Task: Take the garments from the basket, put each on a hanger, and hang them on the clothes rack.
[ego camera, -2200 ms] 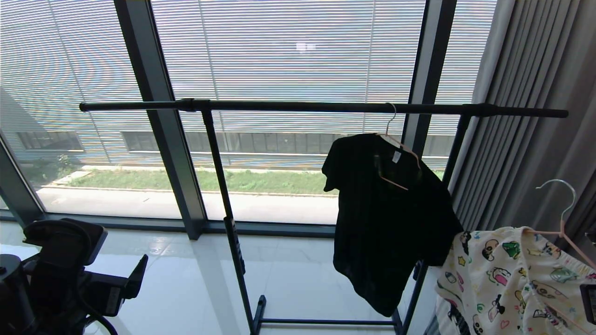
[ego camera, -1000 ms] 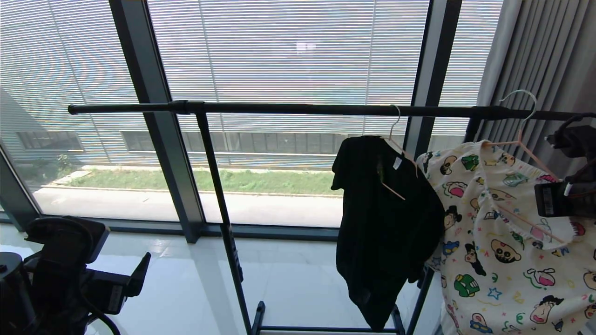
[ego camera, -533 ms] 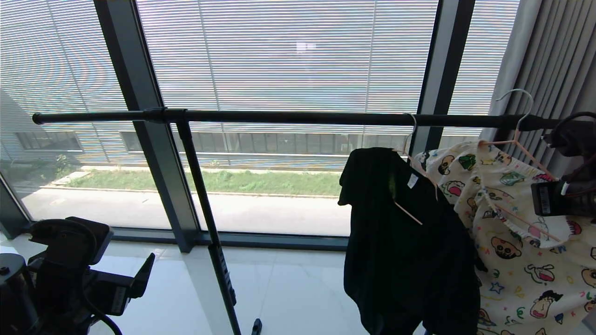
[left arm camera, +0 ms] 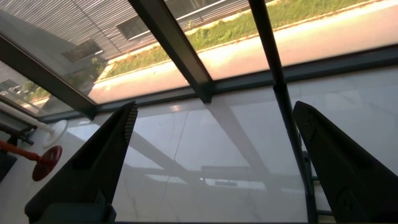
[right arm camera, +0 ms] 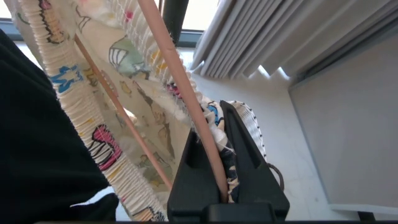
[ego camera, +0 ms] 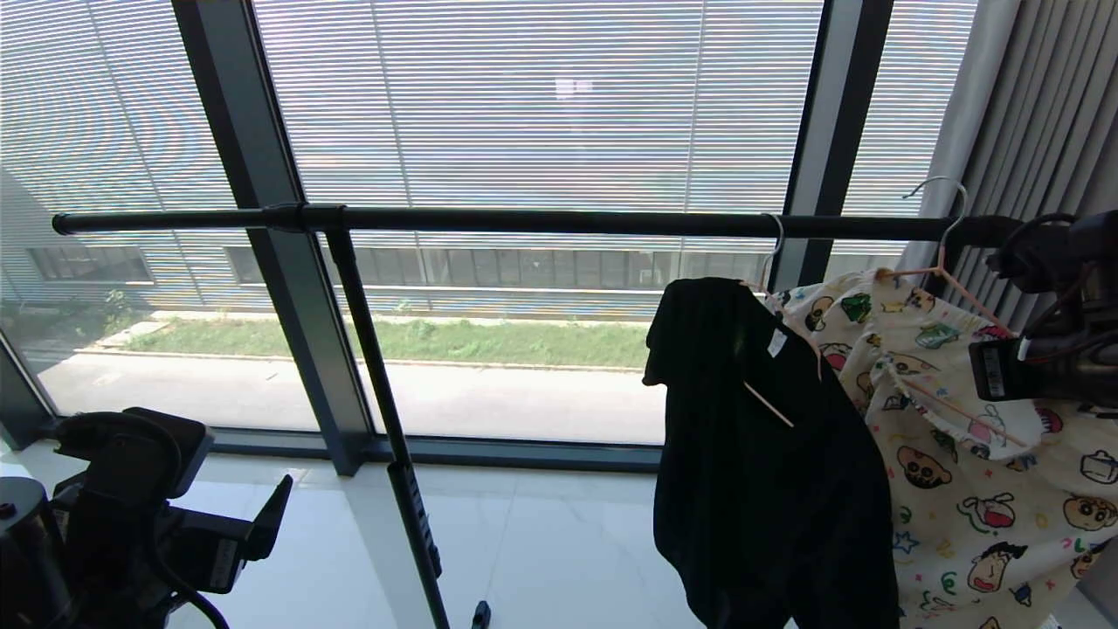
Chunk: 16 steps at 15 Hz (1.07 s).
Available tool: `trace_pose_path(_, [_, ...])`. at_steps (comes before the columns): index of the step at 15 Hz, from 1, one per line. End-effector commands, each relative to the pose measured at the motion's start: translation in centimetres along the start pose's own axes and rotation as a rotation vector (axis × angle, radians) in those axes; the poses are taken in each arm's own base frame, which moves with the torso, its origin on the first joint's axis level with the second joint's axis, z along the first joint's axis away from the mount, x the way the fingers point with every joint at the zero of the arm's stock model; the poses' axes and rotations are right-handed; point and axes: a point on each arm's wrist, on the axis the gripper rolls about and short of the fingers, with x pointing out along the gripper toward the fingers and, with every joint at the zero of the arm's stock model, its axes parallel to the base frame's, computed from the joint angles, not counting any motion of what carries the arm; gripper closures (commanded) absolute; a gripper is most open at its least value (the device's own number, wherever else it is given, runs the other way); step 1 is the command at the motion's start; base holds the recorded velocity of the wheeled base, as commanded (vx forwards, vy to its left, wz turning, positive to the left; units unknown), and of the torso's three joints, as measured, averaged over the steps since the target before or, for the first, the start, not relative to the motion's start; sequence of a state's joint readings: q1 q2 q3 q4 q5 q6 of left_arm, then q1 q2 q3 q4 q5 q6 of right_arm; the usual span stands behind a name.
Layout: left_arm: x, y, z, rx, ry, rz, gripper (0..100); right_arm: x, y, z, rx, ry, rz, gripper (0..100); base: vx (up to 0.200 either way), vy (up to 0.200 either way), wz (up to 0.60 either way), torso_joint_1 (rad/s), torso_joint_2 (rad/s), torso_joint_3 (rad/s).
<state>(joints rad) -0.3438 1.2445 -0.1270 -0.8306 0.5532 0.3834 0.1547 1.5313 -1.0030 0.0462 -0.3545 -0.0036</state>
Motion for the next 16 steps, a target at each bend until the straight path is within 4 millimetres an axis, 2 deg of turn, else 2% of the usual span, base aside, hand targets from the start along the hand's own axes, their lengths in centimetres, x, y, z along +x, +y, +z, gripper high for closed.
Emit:
trace_pose_path(1, [-0.2, 0.1, -0.1, -0.002, -0.003, 0.002, 0, 2.4, 0.9, -0.1, -0.019, 0.051, -0.003, 100, 0.000, 0.000, 0.00, 0.000, 0.00, 0.000])
trace_pose_path(4, [-0.3, 0.1, -0.1, -0.004, -0.005, 0.006, 0, 3.8, 1.4, -0.4, -0.031, 0.084, -0.002, 100, 0.000, 0.000, 0.00, 0.000, 0.00, 0.000])
trace_pose_path(10, [-0.2, 0.0, -0.4, 0.003, 0.007, 0.001, 0, 3.9, 1.4, -0.2, -0.029, 0.080, -0.001, 100, 0.000, 0.000, 0.00, 0.000, 0.00, 0.000])
trace_pose_path(11, [-0.2, 0.0, -0.4, 0.004, 0.007, -0.002, 0, 3.7, 1.4, -0.2, -0.029, 0.078, 0.000, 0, 0.000, 0.000, 0.00, 0.000, 0.00, 0.000])
trace_pose_path(13, [-0.2, 0.0, -0.4, 0.001, 0.007, 0.001, 0, 2.9, 1.6, -0.2, -0.023, 0.064, 0.013, 0, 0.000, 0.000, 0.00, 0.000, 0.00, 0.000])
trace_pose_path(16, [-0.2, 0.1, -0.4, -0.001, 0.008, 0.006, 0, -0.6, 1.4, -0.9, -0.040, 0.023, 0.061, 0, 0.000, 0.000, 0.00, 0.000, 0.00, 0.000])
